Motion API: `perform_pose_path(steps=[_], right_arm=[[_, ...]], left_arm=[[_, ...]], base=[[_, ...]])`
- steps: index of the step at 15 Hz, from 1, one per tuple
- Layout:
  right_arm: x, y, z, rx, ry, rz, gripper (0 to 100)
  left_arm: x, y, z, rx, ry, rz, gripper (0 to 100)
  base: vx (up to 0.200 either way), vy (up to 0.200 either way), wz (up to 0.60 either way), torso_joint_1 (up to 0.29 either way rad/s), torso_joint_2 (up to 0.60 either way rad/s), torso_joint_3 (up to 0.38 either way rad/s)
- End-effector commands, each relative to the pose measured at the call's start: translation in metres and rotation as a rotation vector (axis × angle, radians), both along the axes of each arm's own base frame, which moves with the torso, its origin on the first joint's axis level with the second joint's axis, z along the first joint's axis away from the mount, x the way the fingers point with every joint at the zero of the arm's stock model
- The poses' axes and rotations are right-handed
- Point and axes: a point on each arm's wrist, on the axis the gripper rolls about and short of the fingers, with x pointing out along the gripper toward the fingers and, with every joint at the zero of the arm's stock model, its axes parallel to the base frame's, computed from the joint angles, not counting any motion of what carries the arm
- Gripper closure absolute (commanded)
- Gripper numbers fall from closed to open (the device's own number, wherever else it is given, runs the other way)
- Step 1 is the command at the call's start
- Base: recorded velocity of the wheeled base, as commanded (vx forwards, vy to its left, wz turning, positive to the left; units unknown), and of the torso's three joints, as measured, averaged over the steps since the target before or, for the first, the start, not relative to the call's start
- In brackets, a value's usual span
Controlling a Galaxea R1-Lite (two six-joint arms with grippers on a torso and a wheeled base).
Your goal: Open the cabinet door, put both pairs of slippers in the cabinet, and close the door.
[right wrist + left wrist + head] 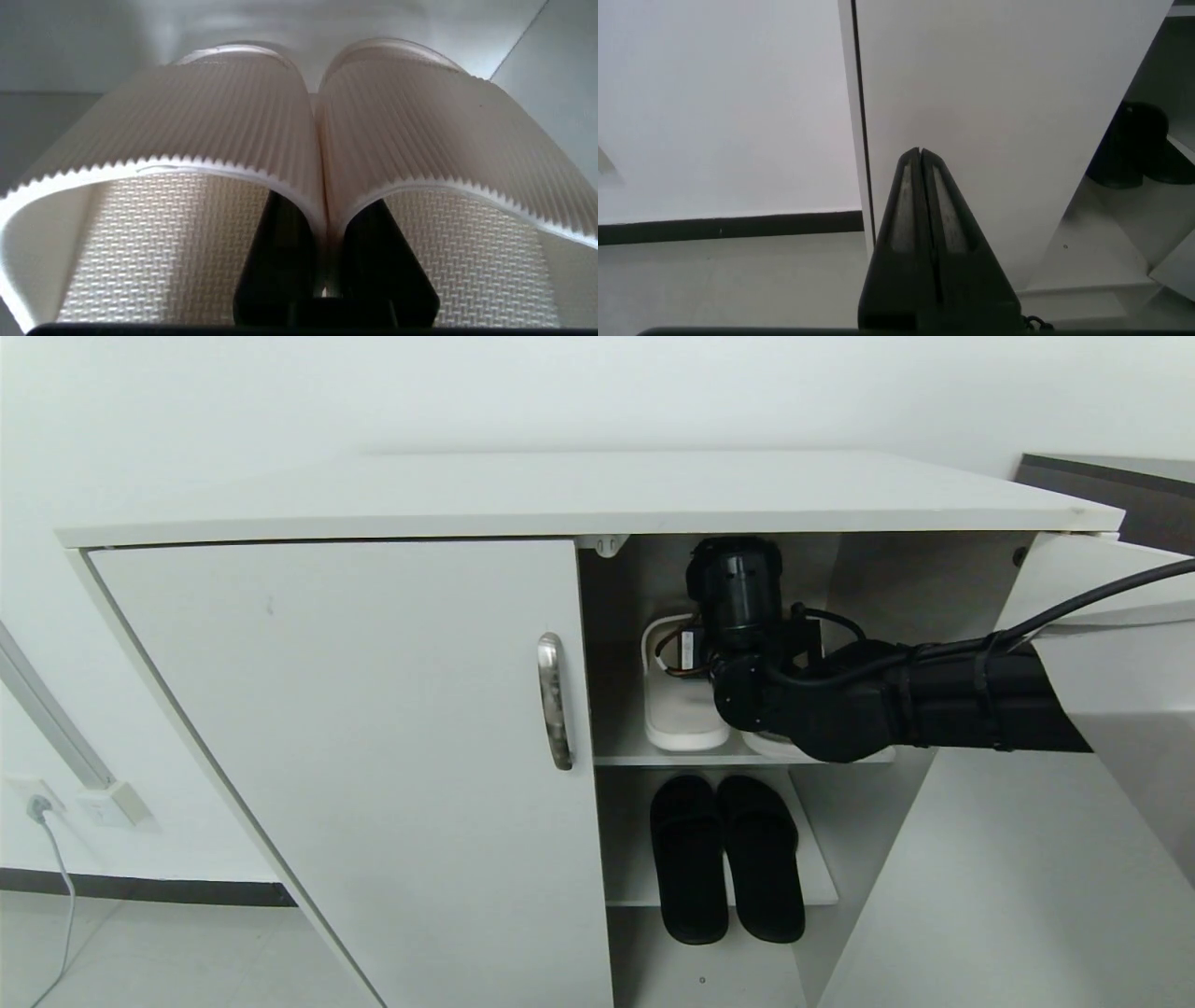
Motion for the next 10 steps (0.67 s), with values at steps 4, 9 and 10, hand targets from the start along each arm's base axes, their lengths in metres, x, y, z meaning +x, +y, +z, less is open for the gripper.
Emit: perform_pose_path(steps=[4,9,10], right_arm=[[0.0106,0.0035,-0.0071,-0.001,0.013,0.027,100],[0.0117,0.0026,-0.0087,-0.003,0.017,0.025,100],[0.0117,0.0026,-0.0091,-0.004,0.018,0.025,100]], left_arm=[[0.0,0.0,0.0,0.0,0.0,-0.001,100],[0.0,0.0,0.0,0.0,0.0,-0.001,100],[0.0,0.0,0.0,0.0,0.0,0.0,100]], base=[[0.0,0.0,0.0,0.0,0.0,0.0],[0.0,0.0,0.0,0.0,0.0,0.0],[0.0,0.0,0.0,0.0,0.0,0.0]])
